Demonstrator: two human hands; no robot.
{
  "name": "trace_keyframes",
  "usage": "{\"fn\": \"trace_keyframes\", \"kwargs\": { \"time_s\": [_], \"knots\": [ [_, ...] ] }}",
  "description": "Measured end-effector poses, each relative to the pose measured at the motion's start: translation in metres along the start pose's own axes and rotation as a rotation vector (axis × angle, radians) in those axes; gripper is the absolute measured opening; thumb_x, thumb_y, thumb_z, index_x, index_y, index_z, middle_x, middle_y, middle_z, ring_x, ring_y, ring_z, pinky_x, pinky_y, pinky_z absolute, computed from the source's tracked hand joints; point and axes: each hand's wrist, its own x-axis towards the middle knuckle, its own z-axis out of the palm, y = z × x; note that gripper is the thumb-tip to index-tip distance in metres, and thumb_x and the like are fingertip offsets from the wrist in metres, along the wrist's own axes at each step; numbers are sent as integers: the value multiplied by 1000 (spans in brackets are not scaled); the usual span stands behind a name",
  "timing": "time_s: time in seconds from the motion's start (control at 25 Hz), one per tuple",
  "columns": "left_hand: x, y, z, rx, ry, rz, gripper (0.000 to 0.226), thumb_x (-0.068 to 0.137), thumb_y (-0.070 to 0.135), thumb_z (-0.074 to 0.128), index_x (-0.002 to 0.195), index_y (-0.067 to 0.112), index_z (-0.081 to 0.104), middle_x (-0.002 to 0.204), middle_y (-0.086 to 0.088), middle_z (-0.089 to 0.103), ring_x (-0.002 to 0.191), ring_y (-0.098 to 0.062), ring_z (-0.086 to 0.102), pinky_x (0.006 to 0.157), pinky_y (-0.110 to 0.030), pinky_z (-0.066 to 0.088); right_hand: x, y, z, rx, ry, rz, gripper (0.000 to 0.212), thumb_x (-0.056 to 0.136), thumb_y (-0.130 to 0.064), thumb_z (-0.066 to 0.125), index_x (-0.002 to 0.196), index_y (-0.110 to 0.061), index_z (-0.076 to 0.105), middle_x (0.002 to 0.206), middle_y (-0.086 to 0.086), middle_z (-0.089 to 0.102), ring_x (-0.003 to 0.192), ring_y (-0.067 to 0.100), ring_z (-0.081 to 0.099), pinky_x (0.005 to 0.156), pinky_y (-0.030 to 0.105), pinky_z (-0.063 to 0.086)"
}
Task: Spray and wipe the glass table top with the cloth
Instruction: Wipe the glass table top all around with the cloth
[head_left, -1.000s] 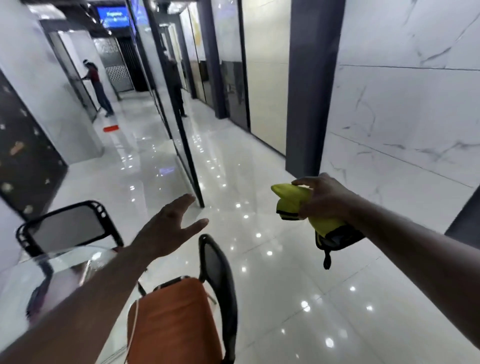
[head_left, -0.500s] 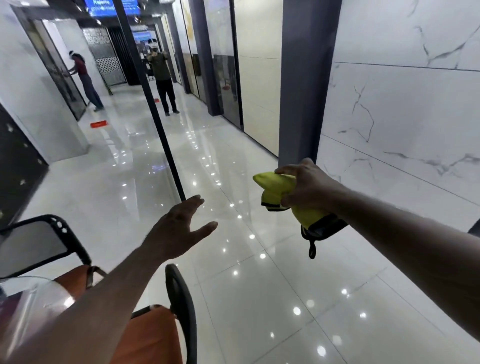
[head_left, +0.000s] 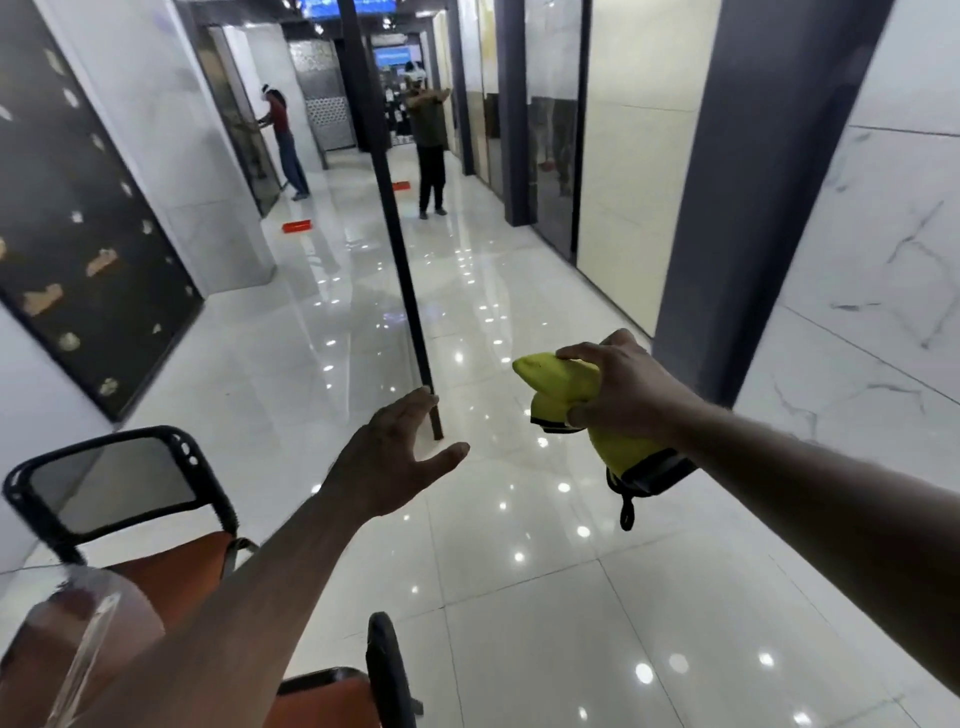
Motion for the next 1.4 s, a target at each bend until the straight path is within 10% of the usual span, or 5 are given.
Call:
{"fn": "trace_keyframes", "kwargs": {
  "time_s": [0.52,1.4],
  "knots": [
    [19,-112,-18,60,252,-725,88,86,78,58,156,28,41,163,15,34,149,-6,35,112,-22,25,278,-122,129,77,-391,-588,96,68,-44,98,153,-40,53,129,-2,37,119,26,61,101,30,47],
    [-113,-266,17,-93,587,-1786,95,80,85,55,156,29,42,165,8,39,152,-11,34,123,-43,34,311,-445,458,-124,-1166,-1415,94,63,-47,99,147,-42,59,133,4,47,117,21,61,96,22,43]
  ]
}}
